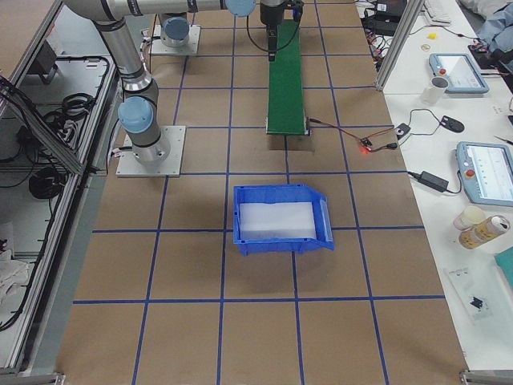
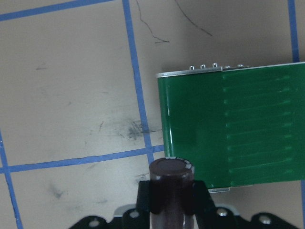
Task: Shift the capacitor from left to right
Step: 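Carry the held capacitor with the left gripper over the belt end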
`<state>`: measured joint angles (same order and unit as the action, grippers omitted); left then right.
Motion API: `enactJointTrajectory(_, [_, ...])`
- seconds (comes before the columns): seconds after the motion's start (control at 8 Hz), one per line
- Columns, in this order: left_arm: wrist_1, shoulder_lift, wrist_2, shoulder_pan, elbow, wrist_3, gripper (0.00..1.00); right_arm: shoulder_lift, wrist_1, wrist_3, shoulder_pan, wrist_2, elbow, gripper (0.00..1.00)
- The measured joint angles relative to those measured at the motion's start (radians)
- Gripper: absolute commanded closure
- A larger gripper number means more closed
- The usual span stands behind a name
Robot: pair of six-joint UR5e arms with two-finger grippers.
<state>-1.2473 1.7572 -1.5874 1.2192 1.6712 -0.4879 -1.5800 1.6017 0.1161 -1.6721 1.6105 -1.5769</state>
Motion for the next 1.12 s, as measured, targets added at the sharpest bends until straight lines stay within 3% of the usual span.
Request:
enactJointTrajectory(0.88, [0.137, 0.186, 0.041, 0.049, -0.001, 0.024, 1.00, 0.000, -0.001, 0.000, 0.000, 0.002, 0.000, 0.00])
enactJointTrajectory(1.0, [0.146, 0.200, 0.046, 0.050, -0.001, 0.026, 0.54, 0.000, -0.001, 0.000, 0.000, 0.002, 0.000, 0.00])
enactJointTrajectory(1.12, [0.150, 0.213, 0.057, 0.051, -0.001, 0.038, 0.01, 0.000, -0.002, 0.000, 0.000, 0.002, 0.000, 0.00])
